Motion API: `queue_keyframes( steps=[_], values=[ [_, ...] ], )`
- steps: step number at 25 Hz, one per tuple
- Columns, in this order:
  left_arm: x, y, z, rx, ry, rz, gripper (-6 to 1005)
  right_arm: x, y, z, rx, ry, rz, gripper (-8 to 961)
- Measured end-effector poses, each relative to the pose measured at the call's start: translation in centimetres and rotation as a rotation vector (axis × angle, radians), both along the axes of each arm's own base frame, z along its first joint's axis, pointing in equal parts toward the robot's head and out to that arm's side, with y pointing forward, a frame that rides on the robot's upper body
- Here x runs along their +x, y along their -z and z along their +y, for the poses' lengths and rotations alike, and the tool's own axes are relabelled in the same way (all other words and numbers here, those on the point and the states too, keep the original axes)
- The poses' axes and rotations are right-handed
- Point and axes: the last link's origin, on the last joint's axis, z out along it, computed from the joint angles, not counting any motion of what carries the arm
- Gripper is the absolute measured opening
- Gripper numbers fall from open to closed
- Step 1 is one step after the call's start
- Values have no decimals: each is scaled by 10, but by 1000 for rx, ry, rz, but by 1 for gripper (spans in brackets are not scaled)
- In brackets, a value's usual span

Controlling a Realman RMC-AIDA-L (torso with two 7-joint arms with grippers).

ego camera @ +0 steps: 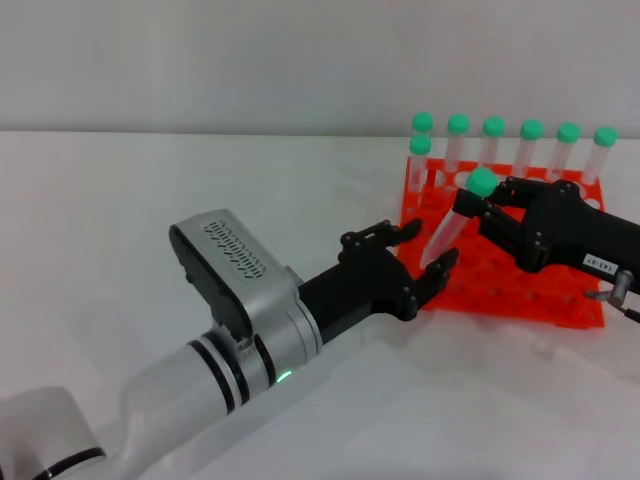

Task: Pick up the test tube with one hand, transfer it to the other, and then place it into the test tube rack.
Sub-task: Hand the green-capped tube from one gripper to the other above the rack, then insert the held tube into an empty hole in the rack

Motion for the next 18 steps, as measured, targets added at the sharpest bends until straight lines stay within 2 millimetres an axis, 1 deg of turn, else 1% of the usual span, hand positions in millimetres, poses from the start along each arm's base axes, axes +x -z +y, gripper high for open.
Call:
queue_keyframes(
  steps=[3,4,5,6,8,10,13,18],
  values=[
    [-6,-4,-3,24,-30,-25,467,2,-3,3,30,23,6,209],
    [-10,-6,-5,35,-35,-36,514,3,-4,6,45,37,8,209],
    [-19,-13,-12,67,-48,-59,561,6,-7,11,84,74,14,209],
    [-19,-13,-12,67,-48,-59,608,6,-7,11,84,74,14,209],
    [-34,-22,-19,121,-84,-88,685,6,-8,17,108,90,15,208],
    [-53,-35,-29,204,-152,-129,746,1,-7,23,123,93,5,208],
    [-73,-49,-38,282,-225,-167,837,-6,-6,35,144,99,-18,208],
    [-102,-70,-45,393,-352,-202,834,-21,-4,57,177,118,-63,208]
  ],
)
